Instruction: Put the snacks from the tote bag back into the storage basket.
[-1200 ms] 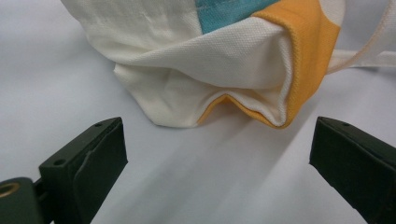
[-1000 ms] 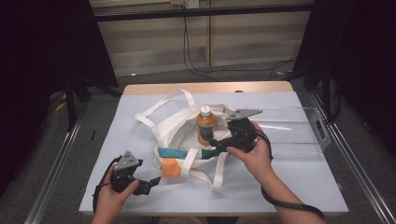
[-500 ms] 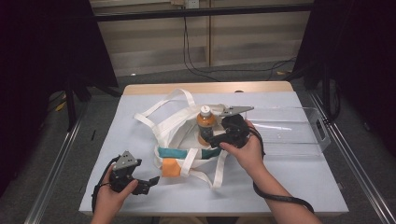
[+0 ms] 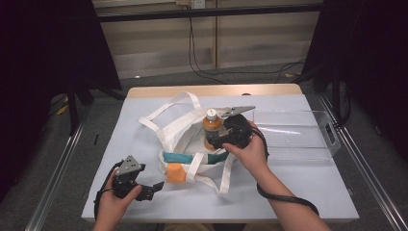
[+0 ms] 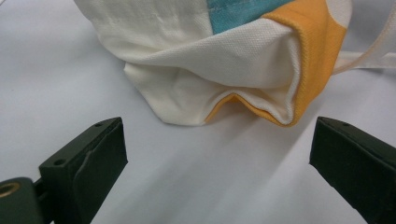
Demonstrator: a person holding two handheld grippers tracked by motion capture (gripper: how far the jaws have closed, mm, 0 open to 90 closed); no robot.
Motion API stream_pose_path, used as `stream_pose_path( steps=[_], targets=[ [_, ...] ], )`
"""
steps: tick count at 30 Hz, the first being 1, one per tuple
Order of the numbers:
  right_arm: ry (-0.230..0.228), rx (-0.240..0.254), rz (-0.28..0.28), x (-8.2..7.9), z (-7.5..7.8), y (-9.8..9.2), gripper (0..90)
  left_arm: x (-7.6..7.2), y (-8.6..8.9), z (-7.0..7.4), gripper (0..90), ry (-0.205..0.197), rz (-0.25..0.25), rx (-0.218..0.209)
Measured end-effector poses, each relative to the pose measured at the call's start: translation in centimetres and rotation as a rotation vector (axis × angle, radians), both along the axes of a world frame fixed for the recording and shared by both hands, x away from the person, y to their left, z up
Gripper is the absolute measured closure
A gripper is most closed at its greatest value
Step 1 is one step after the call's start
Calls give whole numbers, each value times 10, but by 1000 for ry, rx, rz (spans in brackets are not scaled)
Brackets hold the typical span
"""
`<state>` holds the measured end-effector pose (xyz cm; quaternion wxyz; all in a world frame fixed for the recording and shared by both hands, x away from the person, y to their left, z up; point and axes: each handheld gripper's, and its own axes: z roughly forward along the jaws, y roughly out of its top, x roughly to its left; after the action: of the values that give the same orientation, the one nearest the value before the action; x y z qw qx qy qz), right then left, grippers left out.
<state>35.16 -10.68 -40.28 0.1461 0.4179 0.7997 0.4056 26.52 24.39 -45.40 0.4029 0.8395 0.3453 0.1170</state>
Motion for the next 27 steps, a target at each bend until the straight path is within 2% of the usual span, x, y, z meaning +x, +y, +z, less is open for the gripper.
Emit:
stream_pose_path(
  steps=[15, 24, 27],
  targets=[
    [12, -7, -12, 12, -3, 11, 135, 0, 2, 1, 37, -3, 8, 10],
    [36, -22, -40, 21, -4, 17, 171, 0, 1, 0, 37, -2, -5, 23],
    [39, -31, -47, 23, -4, 17, 182, 0, 0, 0, 37, -2, -1, 15]
  ],
)
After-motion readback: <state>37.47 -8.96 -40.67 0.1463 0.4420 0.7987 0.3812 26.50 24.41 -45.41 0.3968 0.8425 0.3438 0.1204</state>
